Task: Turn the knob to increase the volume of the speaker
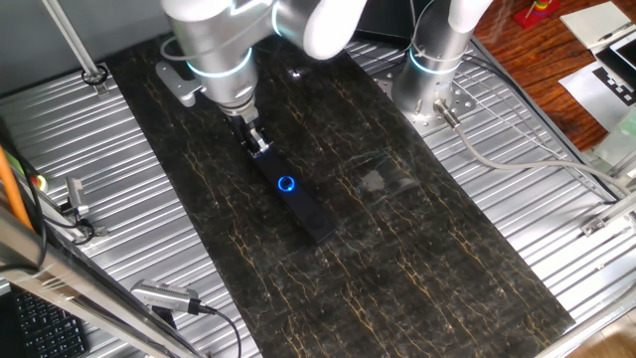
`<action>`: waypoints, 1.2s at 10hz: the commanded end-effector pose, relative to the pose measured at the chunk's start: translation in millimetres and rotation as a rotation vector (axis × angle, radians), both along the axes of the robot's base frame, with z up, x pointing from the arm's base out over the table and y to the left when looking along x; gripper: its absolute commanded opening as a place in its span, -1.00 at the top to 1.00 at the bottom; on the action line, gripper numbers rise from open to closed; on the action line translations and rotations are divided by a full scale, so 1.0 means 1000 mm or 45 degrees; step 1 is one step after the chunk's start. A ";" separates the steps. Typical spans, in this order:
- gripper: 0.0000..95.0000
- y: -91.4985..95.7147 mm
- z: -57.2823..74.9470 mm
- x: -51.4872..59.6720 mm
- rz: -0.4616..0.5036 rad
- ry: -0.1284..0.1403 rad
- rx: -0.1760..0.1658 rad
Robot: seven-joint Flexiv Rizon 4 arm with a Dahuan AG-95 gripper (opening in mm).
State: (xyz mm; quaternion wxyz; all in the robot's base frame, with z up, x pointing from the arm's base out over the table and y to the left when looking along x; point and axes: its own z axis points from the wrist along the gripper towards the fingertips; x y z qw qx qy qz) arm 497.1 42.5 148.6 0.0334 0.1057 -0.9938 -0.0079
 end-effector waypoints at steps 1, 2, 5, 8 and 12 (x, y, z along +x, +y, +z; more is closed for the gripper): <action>1.00 -0.003 0.001 0.001 0.008 0.004 0.009; 1.00 -0.003 0.001 0.001 0.000 0.004 0.013; 1.00 -0.003 0.000 0.001 -0.007 0.004 0.008; 1.00 -0.009 0.001 0.000 -0.031 -0.003 0.010; 1.00 -0.009 0.001 0.000 -0.010 0.010 0.031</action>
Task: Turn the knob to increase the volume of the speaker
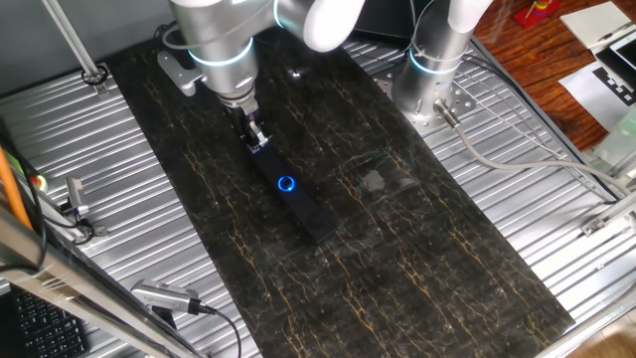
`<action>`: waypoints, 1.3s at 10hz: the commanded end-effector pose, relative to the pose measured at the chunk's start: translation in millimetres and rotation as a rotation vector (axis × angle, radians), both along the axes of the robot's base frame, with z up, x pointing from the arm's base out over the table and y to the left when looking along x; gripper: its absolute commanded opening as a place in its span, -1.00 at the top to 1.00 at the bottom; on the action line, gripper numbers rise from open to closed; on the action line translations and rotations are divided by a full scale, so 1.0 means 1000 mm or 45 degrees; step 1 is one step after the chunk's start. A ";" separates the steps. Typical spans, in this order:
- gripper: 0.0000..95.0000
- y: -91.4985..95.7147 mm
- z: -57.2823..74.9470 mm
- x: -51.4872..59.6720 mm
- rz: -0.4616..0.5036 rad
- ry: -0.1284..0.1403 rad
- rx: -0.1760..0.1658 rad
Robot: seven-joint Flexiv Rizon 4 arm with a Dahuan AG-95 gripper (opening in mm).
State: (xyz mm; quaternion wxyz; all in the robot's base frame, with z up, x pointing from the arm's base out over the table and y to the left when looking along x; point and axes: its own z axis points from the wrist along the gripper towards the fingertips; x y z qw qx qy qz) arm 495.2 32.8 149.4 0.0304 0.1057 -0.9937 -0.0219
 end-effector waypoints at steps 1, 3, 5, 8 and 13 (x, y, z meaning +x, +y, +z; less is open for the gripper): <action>1.00 0.001 0.000 0.002 -0.012 0.017 -0.003; 1.00 0.001 0.000 0.002 -0.015 0.022 0.004; 1.00 0.001 0.000 0.002 0.030 0.021 0.014; 1.00 0.003 -0.001 0.000 0.069 0.031 0.025; 0.60 0.040 -0.005 -0.007 0.071 0.058 0.017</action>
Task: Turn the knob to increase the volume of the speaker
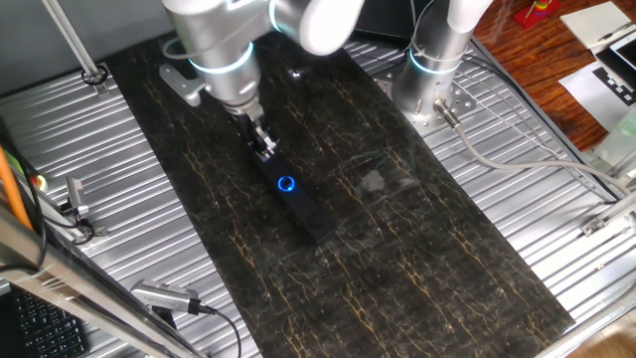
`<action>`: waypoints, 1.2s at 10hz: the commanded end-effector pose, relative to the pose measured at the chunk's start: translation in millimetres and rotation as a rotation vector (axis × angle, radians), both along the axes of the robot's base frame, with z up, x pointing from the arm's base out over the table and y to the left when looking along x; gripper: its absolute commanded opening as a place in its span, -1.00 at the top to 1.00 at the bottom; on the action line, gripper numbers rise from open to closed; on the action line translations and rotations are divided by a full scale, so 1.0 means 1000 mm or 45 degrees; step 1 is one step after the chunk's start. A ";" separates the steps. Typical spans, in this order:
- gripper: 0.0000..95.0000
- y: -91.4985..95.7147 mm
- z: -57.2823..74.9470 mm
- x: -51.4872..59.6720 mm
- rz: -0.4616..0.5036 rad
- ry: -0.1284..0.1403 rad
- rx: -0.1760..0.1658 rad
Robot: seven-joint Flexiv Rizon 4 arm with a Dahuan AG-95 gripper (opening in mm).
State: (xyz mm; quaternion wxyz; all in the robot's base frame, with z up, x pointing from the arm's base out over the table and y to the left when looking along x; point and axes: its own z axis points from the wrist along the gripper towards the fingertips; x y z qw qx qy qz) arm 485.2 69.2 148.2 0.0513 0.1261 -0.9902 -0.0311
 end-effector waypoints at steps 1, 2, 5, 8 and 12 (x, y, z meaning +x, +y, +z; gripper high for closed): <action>0.60 0.008 -0.008 0.003 0.012 0.004 -0.002; 0.60 0.012 -0.012 0.001 0.009 0.006 -0.006; 0.60 0.027 -0.026 -0.009 0.011 0.005 -0.004; 0.20 0.030 -0.032 -0.019 0.014 0.004 -0.006; 0.20 0.031 -0.034 -0.022 0.228 -0.012 0.017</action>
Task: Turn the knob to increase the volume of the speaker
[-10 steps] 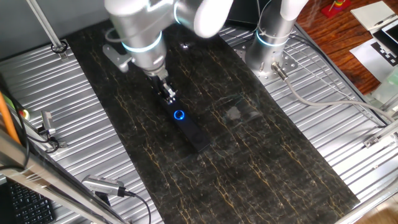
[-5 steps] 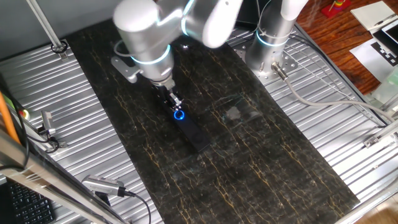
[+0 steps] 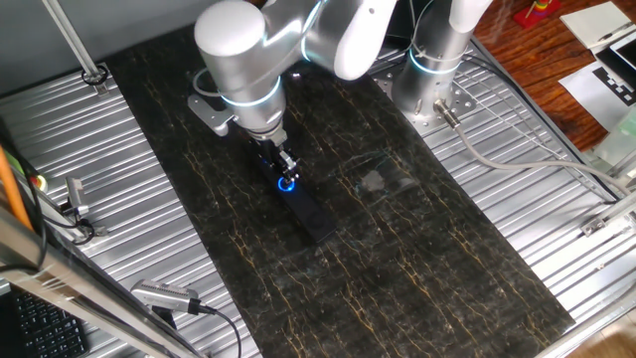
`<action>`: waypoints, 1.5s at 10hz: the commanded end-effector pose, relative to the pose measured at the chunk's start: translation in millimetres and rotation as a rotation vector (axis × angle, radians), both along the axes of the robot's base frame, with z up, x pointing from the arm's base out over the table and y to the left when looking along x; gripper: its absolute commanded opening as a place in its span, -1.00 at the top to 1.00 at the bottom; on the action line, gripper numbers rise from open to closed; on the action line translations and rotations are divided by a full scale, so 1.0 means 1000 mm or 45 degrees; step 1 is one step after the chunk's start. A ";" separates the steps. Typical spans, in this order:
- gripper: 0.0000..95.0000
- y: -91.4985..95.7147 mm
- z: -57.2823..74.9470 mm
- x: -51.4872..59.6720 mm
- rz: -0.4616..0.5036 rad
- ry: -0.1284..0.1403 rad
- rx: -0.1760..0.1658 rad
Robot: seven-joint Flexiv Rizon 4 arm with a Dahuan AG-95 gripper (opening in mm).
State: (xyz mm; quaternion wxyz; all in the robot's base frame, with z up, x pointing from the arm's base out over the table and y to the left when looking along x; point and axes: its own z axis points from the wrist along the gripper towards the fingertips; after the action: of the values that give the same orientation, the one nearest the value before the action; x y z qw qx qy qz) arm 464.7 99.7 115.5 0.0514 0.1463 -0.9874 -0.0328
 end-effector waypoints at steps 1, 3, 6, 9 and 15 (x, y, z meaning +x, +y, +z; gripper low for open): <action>0.20 0.001 -0.002 -0.002 0.207 -0.013 0.011; 0.20 0.001 -0.002 -0.002 0.255 -0.013 0.008; 0.60 0.001 -0.003 -0.002 0.126 -0.006 -0.011; 0.60 0.001 -0.005 -0.002 0.012 -0.005 -0.022; 0.20 0.001 -0.009 -0.002 -0.168 -0.005 -0.021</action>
State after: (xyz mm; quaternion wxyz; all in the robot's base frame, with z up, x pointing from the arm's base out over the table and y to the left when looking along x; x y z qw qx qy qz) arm 462.2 100.1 107.7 0.0496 0.0986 -0.9936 -0.0250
